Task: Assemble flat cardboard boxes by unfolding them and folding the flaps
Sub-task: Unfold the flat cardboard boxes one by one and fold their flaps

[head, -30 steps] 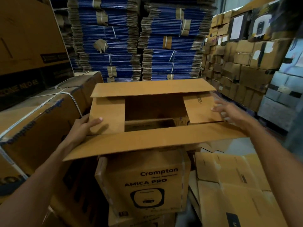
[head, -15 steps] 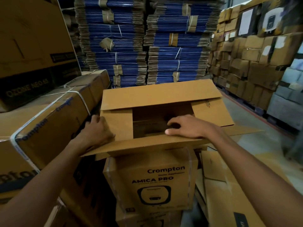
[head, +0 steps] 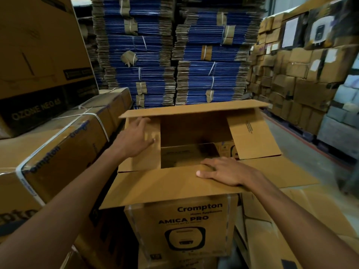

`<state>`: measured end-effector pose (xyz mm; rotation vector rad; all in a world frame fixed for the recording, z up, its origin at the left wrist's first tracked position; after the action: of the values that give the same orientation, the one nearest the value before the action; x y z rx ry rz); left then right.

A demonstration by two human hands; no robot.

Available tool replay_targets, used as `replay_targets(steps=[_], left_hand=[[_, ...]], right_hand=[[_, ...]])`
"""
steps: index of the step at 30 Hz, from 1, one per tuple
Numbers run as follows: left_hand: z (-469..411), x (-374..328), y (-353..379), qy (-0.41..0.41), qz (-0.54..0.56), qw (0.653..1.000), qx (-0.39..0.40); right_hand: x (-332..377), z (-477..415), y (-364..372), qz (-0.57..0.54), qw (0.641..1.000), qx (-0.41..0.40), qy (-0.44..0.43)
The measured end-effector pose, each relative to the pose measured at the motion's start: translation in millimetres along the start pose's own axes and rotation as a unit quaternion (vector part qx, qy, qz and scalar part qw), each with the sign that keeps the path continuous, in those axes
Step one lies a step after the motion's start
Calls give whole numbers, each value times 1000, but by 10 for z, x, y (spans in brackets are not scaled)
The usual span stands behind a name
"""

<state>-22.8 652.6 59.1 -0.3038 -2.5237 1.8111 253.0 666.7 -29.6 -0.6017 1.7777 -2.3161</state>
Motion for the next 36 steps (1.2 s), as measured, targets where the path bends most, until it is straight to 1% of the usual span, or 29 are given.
replay_targets(steps=[2, 3, 5, 8, 11, 14, 17, 24, 26, 31, 36], left_hand=[[-115, 21, -117, 22, -20, 997, -69], [-195, 53, -156, 22, -24, 996, -85], [-375, 100, -203, 16, -35, 995, -90], [-628, 142, -207, -3, -71, 995, -71], [-850, 197, -148, -18, -97, 995, -32], [-1032, 260, -71, -36, -105, 994, 4], [-1148, 276, 43, -53, -87, 994, 27], [-1222, 344, 399, -79, -91, 987, 103], [-1214, 344, 406, -87, -98, 985, 109], [-1009, 221, 473, -90, -86, 990, 67], [-532, 217, 737, -141, -56, 983, 103]], right_hand=[[6, -14, 58, 2, 1000, -11, -4], [3, -18, 92, 0, 1000, -18, -7], [-3, -6, 166, 9, 999, -49, -20], [-39, 27, 313, 28, 992, -118, -39], [-69, 55, 452, 31, 987, -155, -38], [-71, 87, 517, 14, 985, -168, -36], [-83, 109, 557, 4, 984, -173, -35], [-74, 64, 608, 27, 978, -206, -33], [-66, 45, 604, 33, 975, -218, -35], [-76, -3, 551, 47, 972, -227, -28], [-68, -83, 499, 50, 972, -227, -23]])
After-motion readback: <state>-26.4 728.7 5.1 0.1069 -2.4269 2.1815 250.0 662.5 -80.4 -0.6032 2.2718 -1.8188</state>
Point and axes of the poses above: each hand's wrist, its own z-axis away from the middle knuckle, its own y-axis out of the palm, x = y × z, the point moved 5 cm from there along -z, towards the middle knuckle, and after that the axes turned 11 degrees about y, right-handed, at the moved point
